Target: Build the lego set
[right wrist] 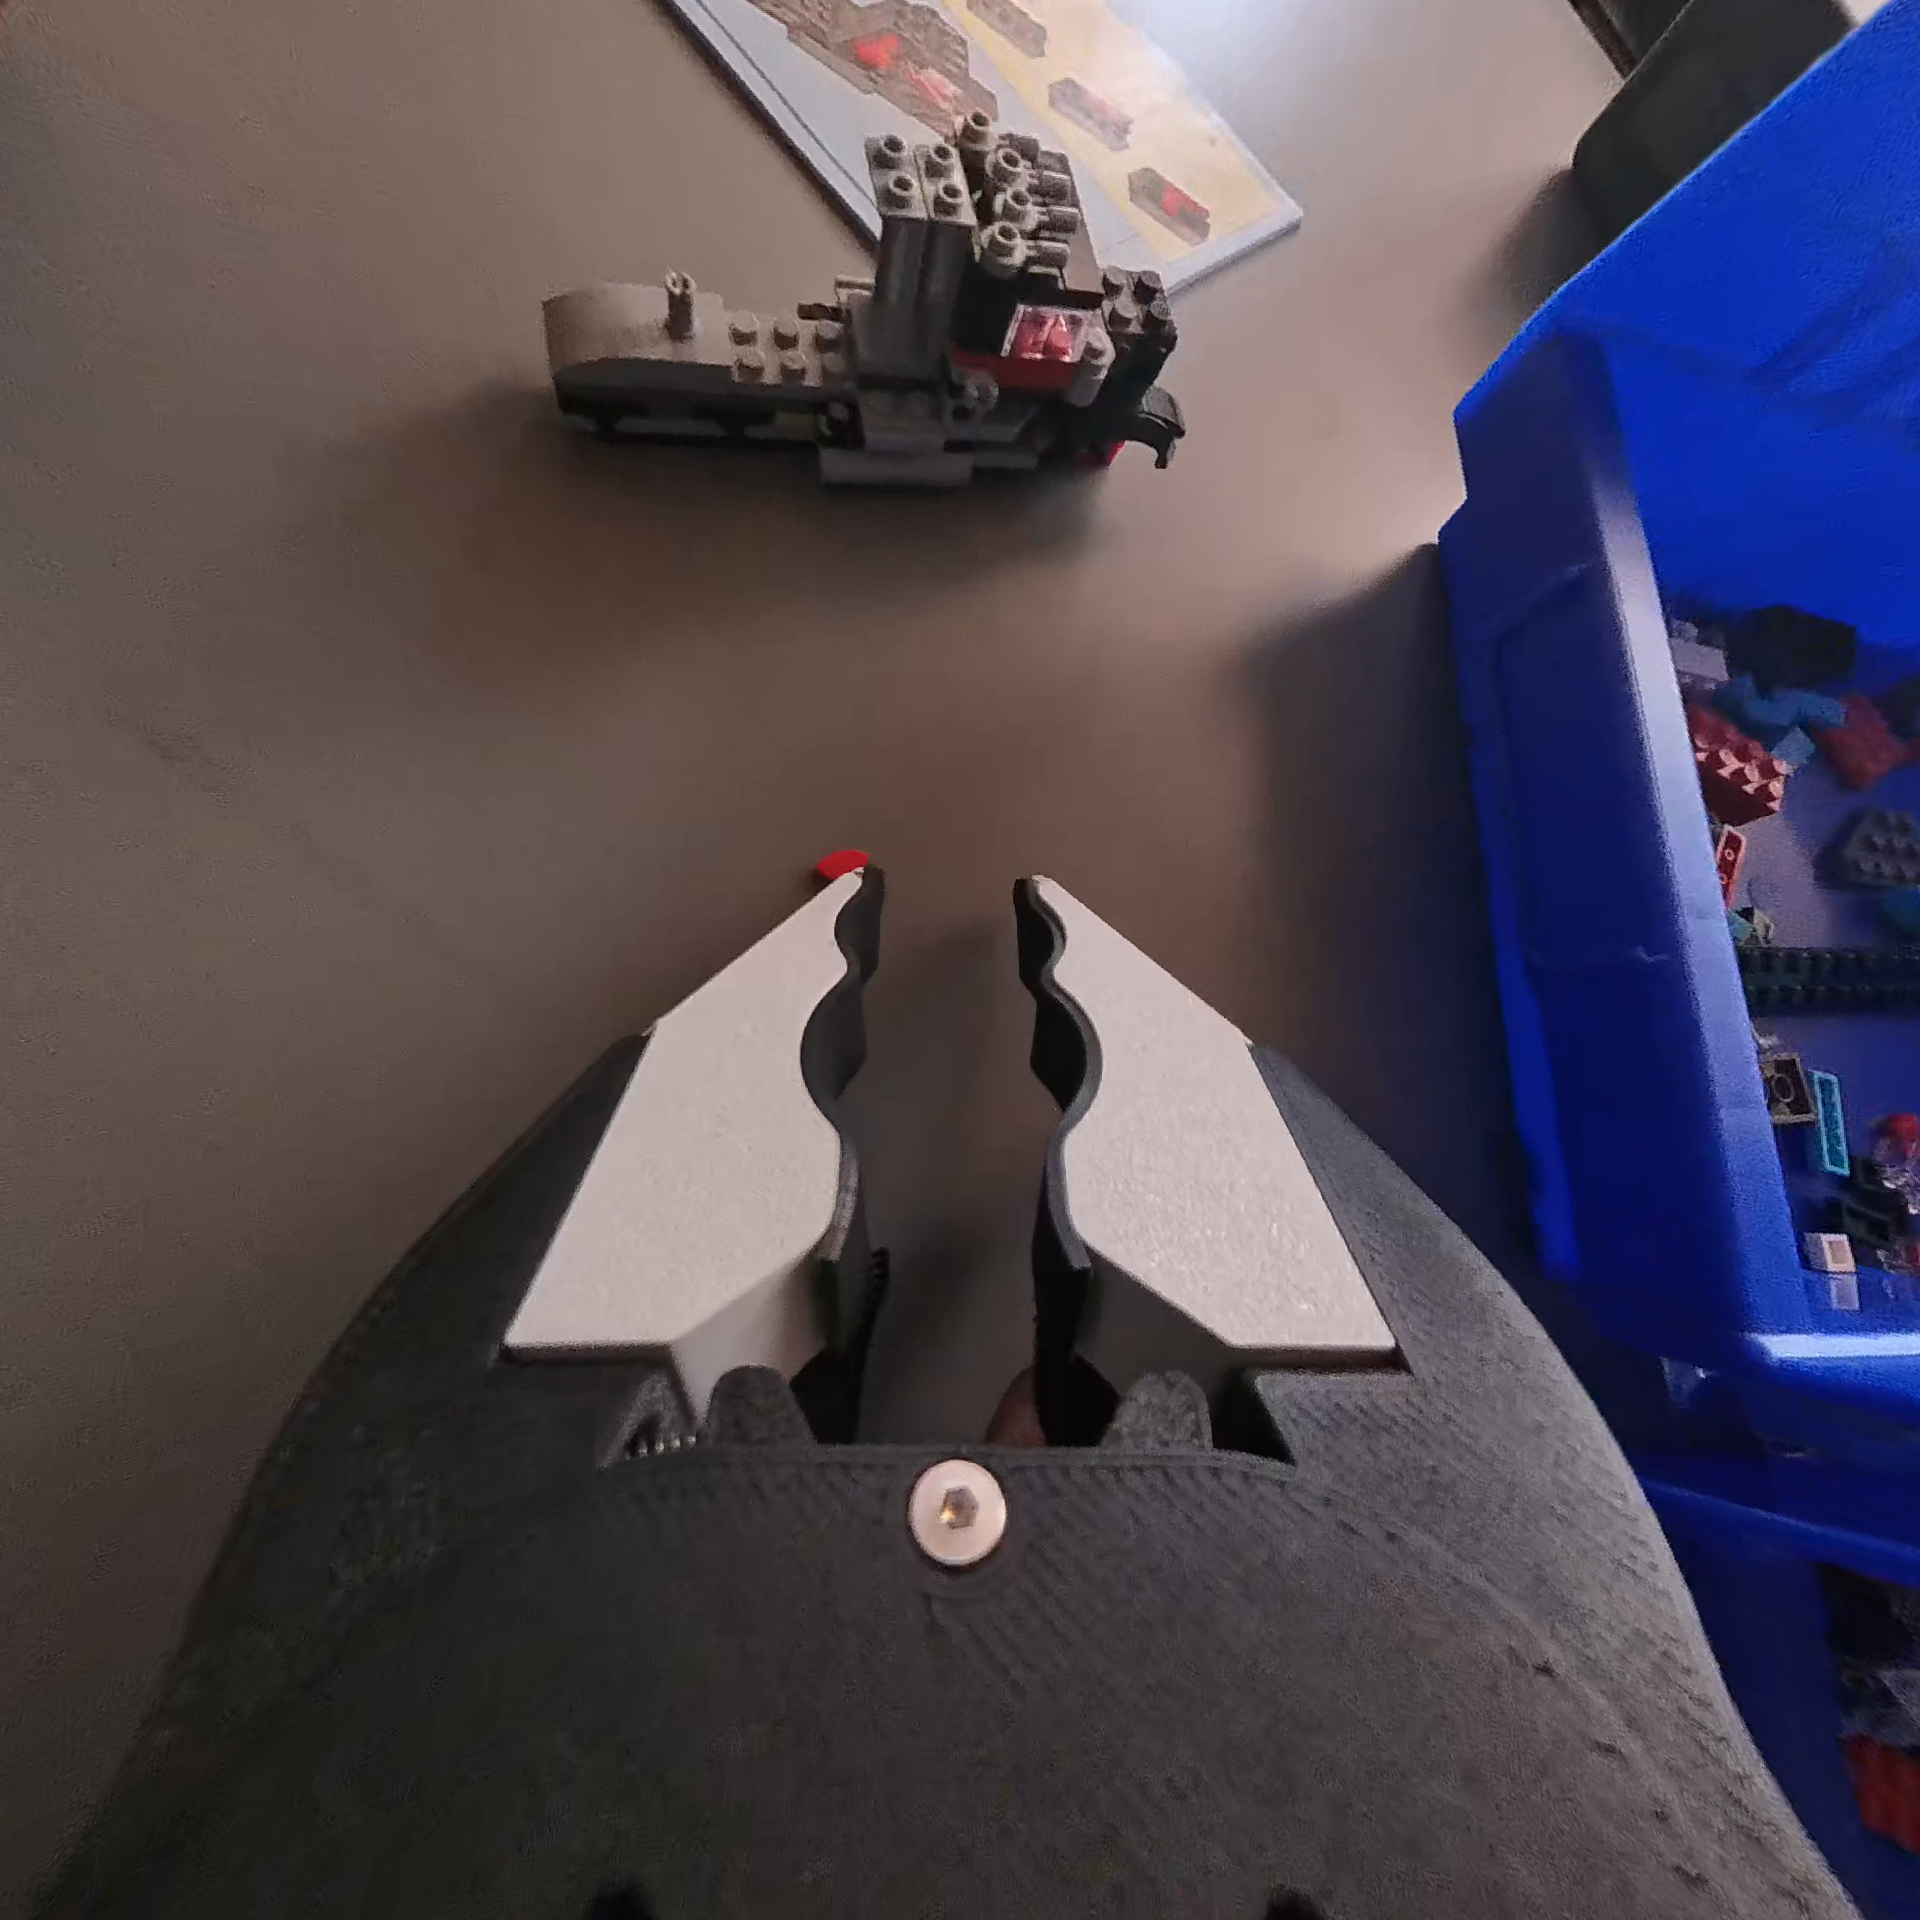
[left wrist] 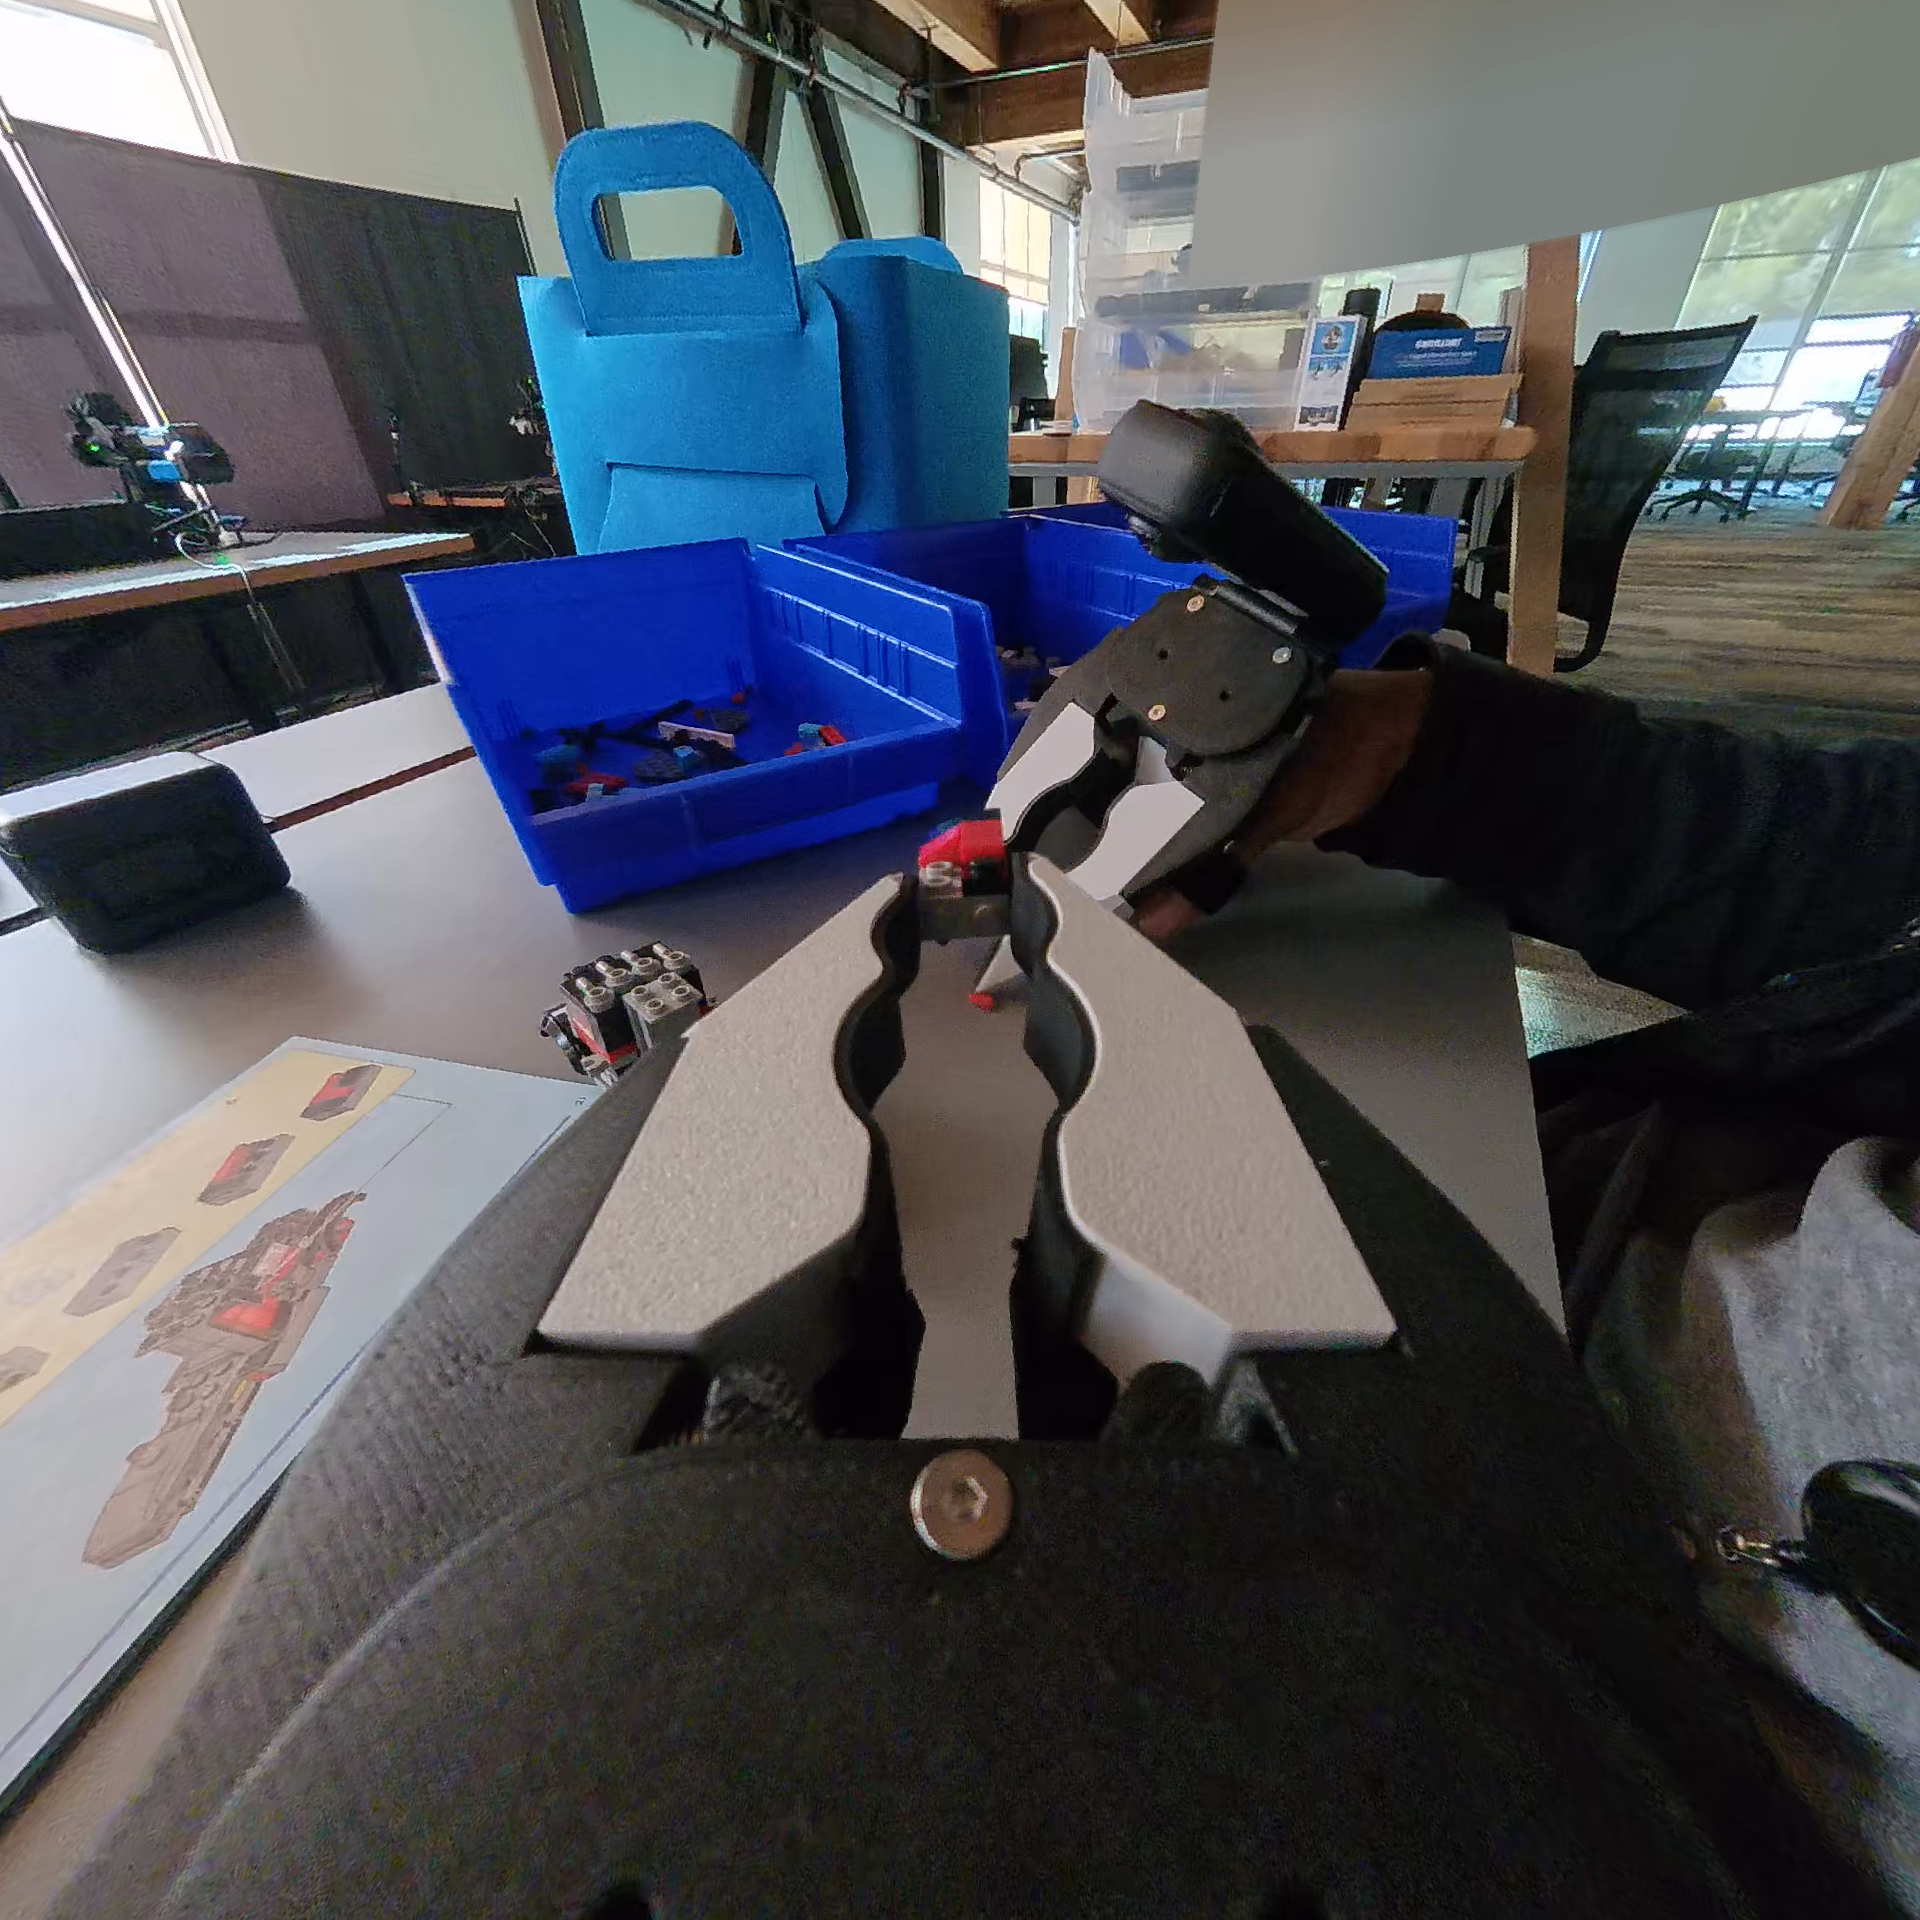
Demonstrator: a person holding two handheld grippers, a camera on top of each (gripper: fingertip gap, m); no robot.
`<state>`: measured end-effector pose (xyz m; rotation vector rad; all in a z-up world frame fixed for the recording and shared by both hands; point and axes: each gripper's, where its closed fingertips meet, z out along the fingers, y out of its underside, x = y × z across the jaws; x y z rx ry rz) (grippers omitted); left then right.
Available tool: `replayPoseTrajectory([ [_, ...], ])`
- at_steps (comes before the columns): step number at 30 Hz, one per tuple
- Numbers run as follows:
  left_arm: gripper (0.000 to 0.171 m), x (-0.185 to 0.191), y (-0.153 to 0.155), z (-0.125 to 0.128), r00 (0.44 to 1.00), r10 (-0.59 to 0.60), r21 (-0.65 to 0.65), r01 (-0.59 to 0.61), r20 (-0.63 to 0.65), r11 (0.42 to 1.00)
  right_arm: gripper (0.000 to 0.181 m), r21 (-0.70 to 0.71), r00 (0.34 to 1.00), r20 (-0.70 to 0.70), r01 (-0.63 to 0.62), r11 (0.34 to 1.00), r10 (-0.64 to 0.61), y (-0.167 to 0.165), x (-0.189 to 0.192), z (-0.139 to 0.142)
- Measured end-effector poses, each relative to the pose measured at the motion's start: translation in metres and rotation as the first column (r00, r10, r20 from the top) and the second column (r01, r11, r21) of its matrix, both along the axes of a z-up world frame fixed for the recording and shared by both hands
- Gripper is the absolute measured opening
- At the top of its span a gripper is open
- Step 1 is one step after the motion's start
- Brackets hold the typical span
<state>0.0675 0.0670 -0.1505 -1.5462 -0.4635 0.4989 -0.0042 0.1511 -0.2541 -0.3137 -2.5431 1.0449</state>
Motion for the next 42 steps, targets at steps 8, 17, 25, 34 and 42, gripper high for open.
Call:
replayPoseTrajectory([
  [8, 0.017, 0.002, 0.000, 0.001, 1.000, -0.014, 0.010, 0.014, 0.003, 1.000, 0.029, 0.002, 1.000, 0.013, -0.027, 1.000, 0.027, 0.001, 0.003, 0.000],
  [17, 0.017, 0.003, 0.000, 0.002, 1.000, -0.026, 0.017, 0.026, 0.001, 1.000, 0.030, -0.013, 0.995, 0.025, -0.092, 0.996, 0.092, -0.009, 0.012, 0.002],
  [25, 0.017, 0.005, 0.002, 0.002, 0.999, -0.033, 0.012, 0.034, -0.011, 0.999, 0.022, -0.025, 0.979, 0.107, -0.169, 0.985, 0.171, -0.014, 0.022, -0.002],
  [34, 0.017, 0.004, 0.004, 0.001, 0.999, -0.021, -0.011, 0.021, -0.029, 1.000, 0.009, -0.015, 0.981, 0.127, -0.148, 0.989, 0.148, -0.024, 0.023, -0.001],
  [42, 0.017, 0.000, 0.001, 0.002, 0.999, 0.016, -0.012, -0.016, -0.045, 1.000, 0.008, -0.281, 0.986, 0.050, -0.136, 0.950, 0.156, -0.066, 0.050, 0.107],
])
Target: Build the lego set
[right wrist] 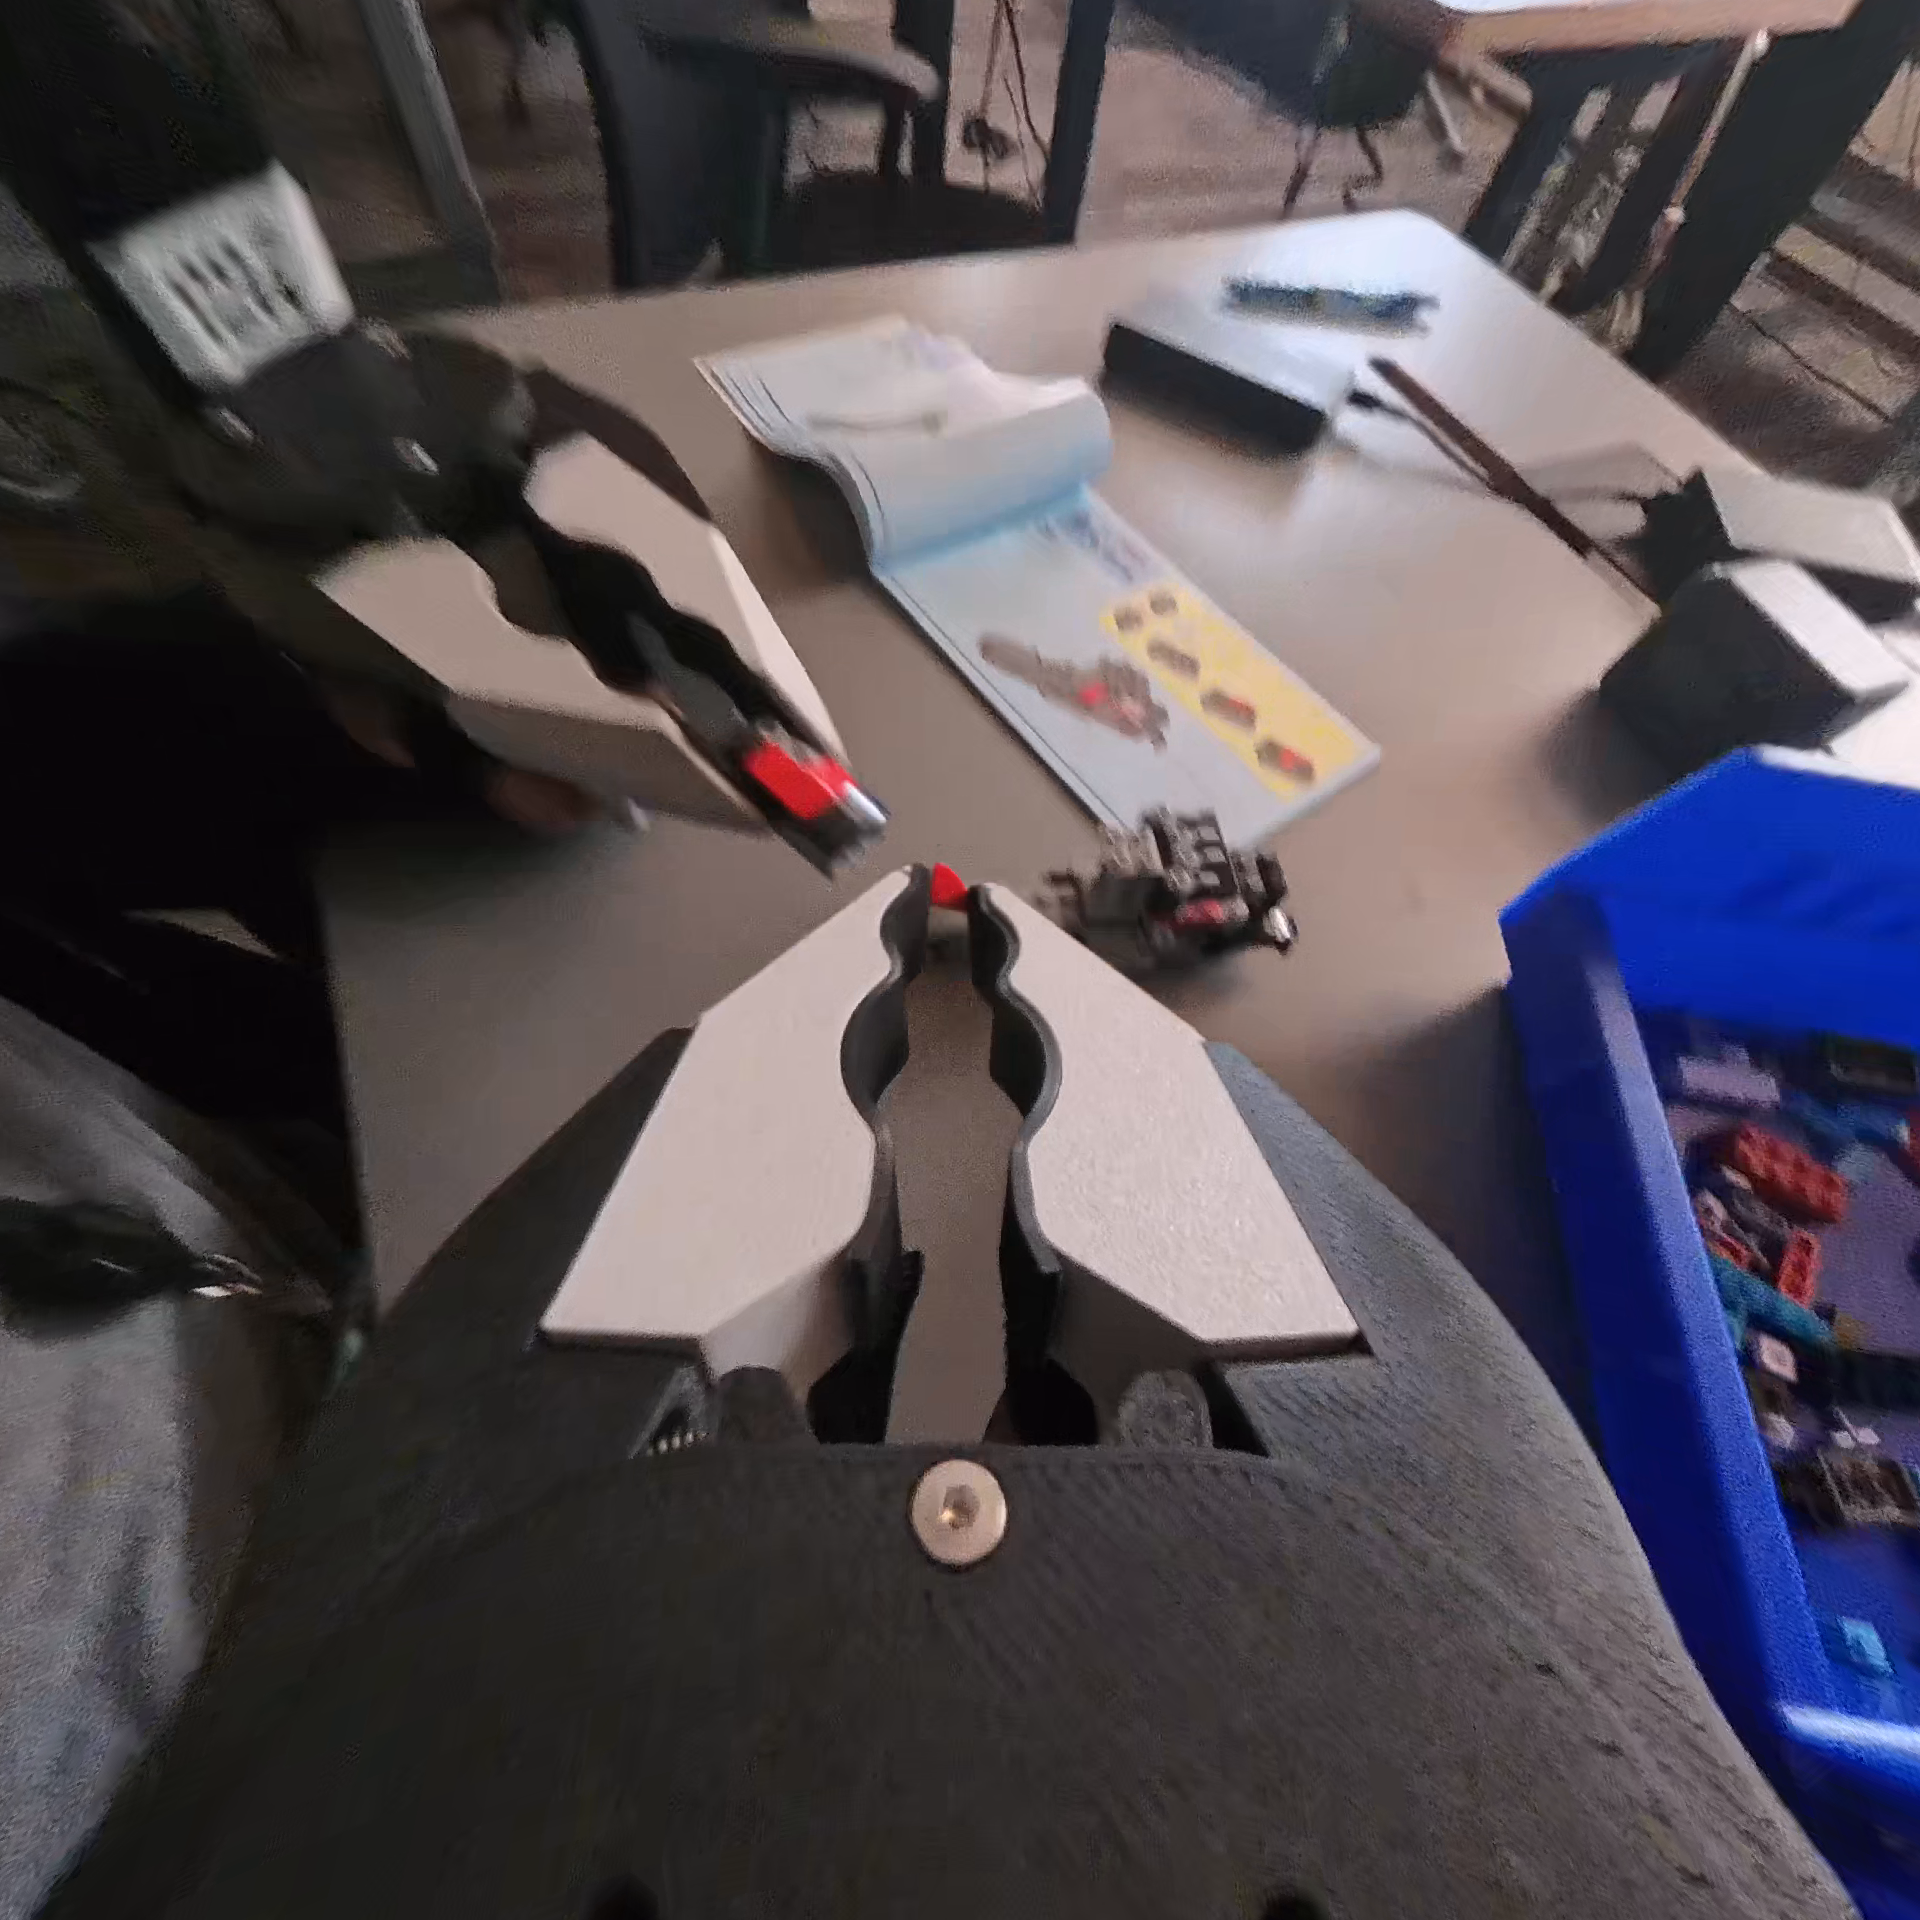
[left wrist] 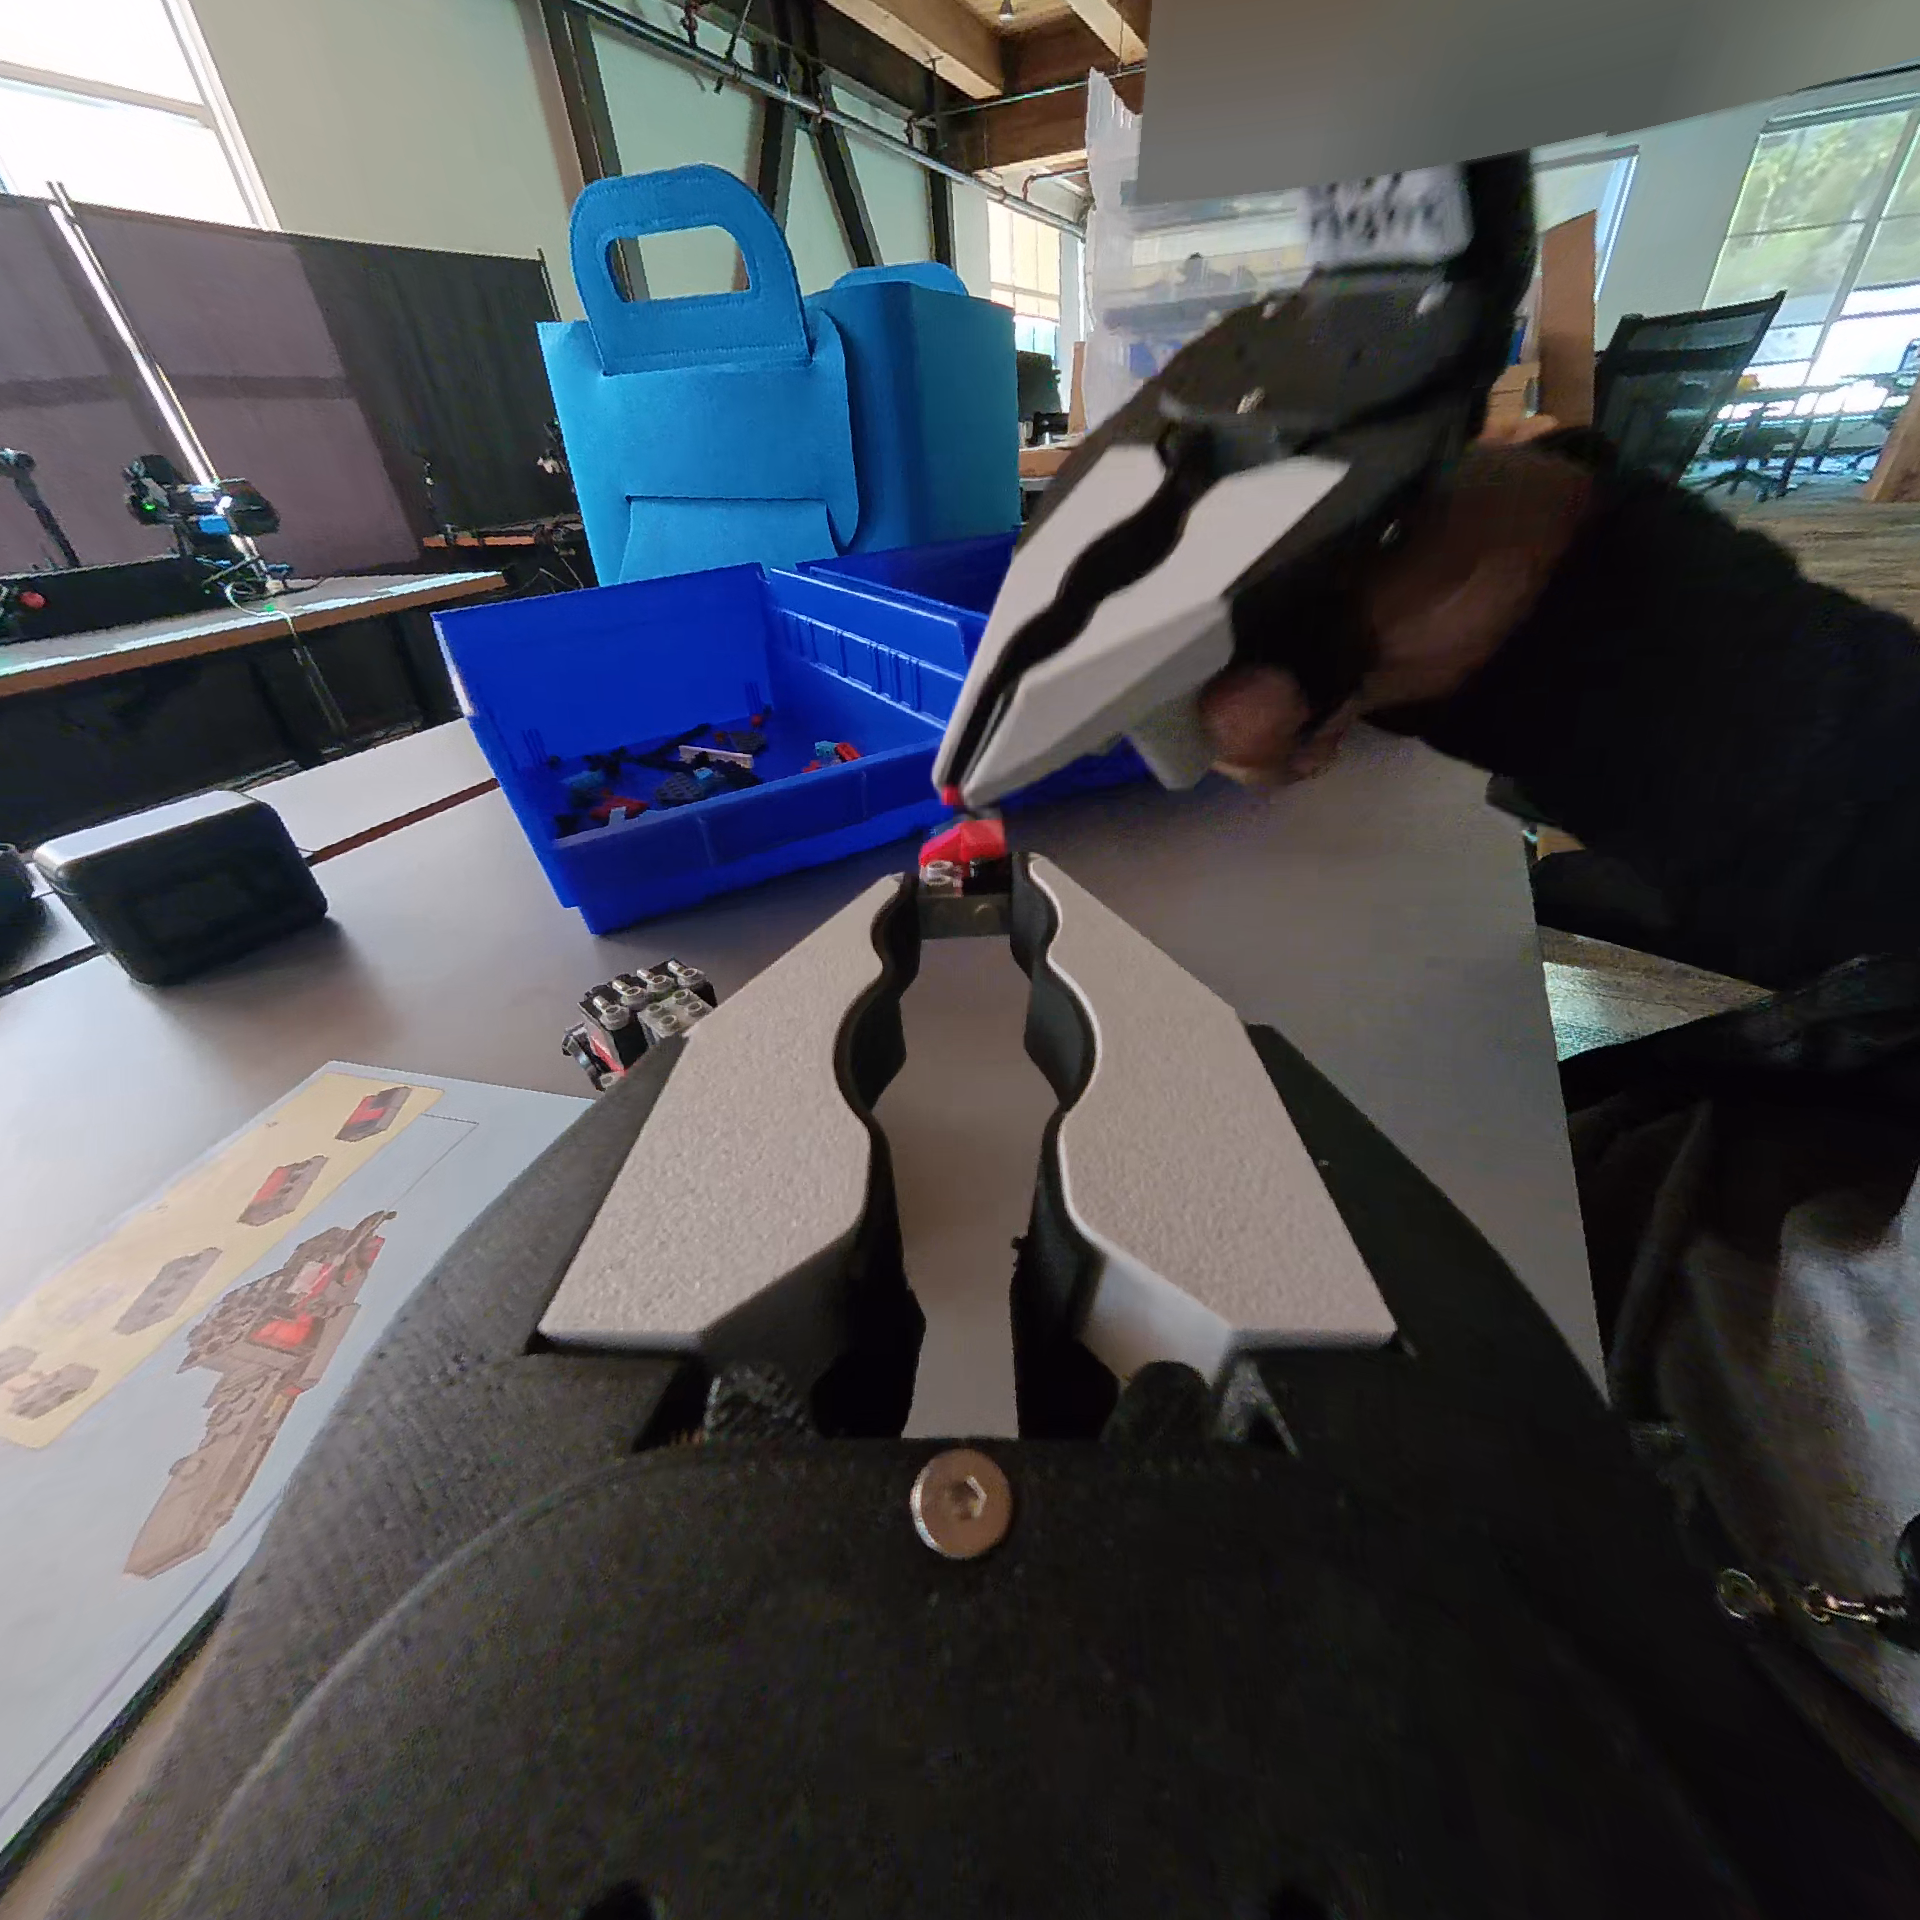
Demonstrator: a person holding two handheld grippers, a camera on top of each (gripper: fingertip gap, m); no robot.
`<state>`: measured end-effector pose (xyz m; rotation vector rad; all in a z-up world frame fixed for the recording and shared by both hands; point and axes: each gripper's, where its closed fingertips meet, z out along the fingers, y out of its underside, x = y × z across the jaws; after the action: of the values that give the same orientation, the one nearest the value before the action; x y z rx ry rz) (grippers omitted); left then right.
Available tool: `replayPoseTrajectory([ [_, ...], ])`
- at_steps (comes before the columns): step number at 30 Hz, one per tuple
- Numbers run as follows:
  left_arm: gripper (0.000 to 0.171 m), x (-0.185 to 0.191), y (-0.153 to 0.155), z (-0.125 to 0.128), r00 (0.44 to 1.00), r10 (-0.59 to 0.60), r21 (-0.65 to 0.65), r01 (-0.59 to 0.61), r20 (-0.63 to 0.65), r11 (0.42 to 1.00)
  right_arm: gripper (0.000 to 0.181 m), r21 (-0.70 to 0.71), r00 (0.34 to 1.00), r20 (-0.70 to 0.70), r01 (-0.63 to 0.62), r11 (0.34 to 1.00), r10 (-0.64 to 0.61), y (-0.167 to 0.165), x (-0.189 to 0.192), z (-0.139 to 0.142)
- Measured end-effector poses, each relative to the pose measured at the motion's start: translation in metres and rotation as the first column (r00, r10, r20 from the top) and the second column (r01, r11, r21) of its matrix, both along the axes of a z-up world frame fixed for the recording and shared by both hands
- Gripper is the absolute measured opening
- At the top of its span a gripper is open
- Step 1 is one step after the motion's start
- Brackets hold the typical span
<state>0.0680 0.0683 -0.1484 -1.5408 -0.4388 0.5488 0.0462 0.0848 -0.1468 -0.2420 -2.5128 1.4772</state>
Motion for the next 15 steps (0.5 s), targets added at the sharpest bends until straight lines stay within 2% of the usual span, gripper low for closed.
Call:
replayPoseTrajectory([
  [2, 0.017, 0.000, 0.000, -0.001, 1.000, 0.009, -0.011, -0.009, -0.009, 1.000, 0.008, -0.021, 0.999, 0.030, -0.034, 0.999, 0.034, -0.014, 0.015, 0.011],
  [7, 0.017, -0.001, 0.000, -0.002, 0.999, 0.031, -0.036, -0.033, -0.034, 0.999, 0.008, 0.010, 0.996, 0.042, -0.078, 0.997, 0.077, -0.032, 0.033, 0.010],
  [15, 0.017, -0.001, 0.001, -0.004, 0.998, 0.036, -0.060, -0.038, -0.047, 0.997, 0.008, 0.040, 0.995, -0.025, -0.093, 0.995, 0.094, -0.031, 0.035, 0.008],
])
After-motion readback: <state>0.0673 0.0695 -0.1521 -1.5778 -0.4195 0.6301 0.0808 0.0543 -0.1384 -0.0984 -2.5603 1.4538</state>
